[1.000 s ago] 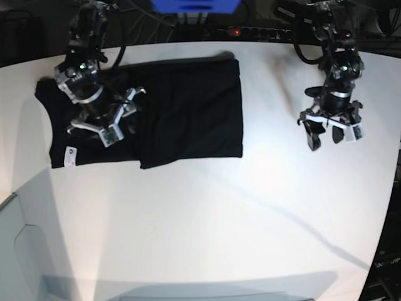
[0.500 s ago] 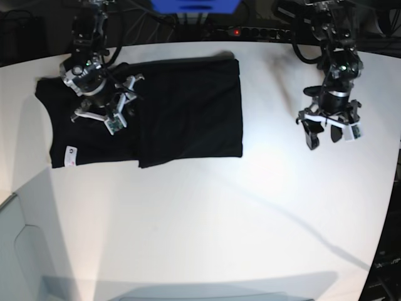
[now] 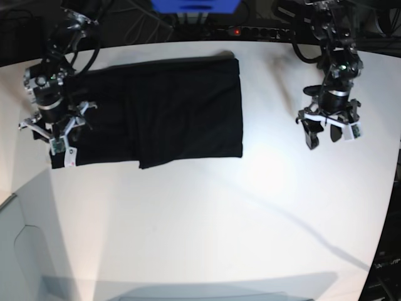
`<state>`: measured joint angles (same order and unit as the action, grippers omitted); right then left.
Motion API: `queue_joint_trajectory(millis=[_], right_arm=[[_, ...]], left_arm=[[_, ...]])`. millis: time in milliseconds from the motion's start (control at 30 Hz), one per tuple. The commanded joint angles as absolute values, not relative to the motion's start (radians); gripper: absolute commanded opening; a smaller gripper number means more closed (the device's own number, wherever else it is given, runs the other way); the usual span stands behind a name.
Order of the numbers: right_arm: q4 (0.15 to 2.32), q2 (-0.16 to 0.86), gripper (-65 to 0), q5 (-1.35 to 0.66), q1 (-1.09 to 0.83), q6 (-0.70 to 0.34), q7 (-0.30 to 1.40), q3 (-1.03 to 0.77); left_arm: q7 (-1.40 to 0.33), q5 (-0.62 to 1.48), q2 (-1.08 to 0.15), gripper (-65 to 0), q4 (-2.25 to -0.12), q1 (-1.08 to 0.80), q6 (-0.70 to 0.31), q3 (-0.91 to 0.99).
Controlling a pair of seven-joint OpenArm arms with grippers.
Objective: Fold the T-shirt properly
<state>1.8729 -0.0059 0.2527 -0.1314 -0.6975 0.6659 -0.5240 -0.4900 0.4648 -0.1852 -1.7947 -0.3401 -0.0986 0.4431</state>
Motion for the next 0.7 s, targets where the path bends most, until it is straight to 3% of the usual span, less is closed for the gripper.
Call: queue_joint_trajectory(millis=[0,367,667], right_arm=[[1.86,0.007,-30.6,0.246,-0.102,-0.698,0.654,-0.547],[1.543,0.062,-30.6,0.246,0.008,-0.698,0.654,-0.657],[1.44,0.082,-30.6,0.246,0.035,-0.698,0.653,-0.745]], left_arm=[[-0.463,0.473,-0.194,-23.8,-1.81,-0.337,-0.104,0.446],[-0.463,0.47,-0.194,-23.9,-1.81,-0.355,-0.104,0.446],[-0.463,0.475,-0.194,-23.9,-1.81,-0.375,-0.105,0.446]])
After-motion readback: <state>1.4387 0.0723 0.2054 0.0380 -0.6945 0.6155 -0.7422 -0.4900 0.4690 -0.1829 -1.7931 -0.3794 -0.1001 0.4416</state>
